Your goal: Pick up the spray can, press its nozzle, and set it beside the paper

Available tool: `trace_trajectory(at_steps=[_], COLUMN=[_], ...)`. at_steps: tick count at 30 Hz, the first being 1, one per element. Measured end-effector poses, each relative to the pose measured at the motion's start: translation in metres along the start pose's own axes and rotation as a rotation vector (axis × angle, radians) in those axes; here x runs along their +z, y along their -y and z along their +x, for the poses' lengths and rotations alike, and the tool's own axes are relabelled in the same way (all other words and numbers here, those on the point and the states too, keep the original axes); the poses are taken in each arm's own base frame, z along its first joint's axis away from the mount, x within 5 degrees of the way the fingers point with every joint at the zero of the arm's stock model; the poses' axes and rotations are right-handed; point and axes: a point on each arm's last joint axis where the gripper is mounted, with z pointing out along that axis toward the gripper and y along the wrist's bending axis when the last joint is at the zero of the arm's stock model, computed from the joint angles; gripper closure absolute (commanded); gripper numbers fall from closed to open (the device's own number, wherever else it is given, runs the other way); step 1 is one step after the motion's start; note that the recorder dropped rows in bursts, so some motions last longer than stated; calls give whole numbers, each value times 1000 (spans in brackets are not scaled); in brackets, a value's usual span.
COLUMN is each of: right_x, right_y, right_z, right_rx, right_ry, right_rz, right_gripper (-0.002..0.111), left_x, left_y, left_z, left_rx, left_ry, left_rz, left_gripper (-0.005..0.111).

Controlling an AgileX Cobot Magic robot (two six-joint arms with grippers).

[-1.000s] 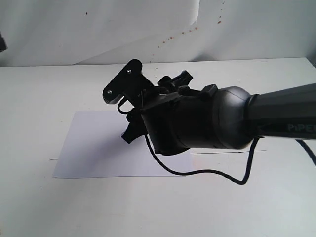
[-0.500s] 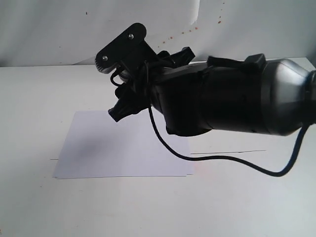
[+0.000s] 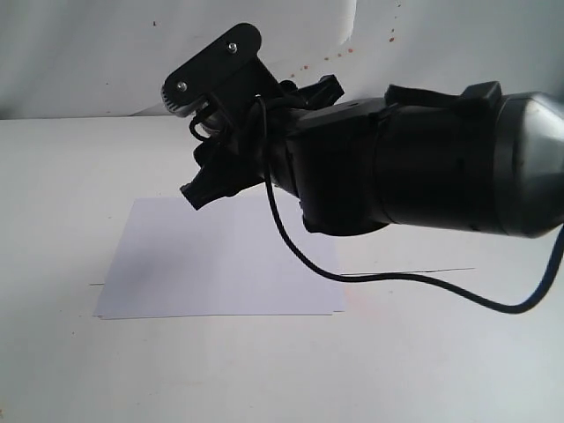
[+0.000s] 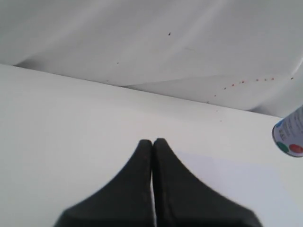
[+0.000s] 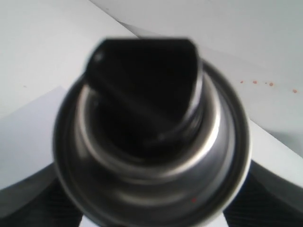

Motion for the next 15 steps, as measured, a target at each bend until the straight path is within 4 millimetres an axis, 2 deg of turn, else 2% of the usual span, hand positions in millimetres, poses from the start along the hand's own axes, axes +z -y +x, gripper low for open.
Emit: trace_trajectory(at_steps=[9,15], right_x=[-7,-15], right_y=[3,5], right_z=[-6,-13], right_rx=[12,23], right_ry=[26,60], right_rz=[-11,-30], right_gripper=[108,108], left_x=[1,-4], left_y=[-6,3], left_z=[1,4], left_rx=[8,14], left_ry=[26,13], left_rz=[-50,39], left_gripper=[107,107])
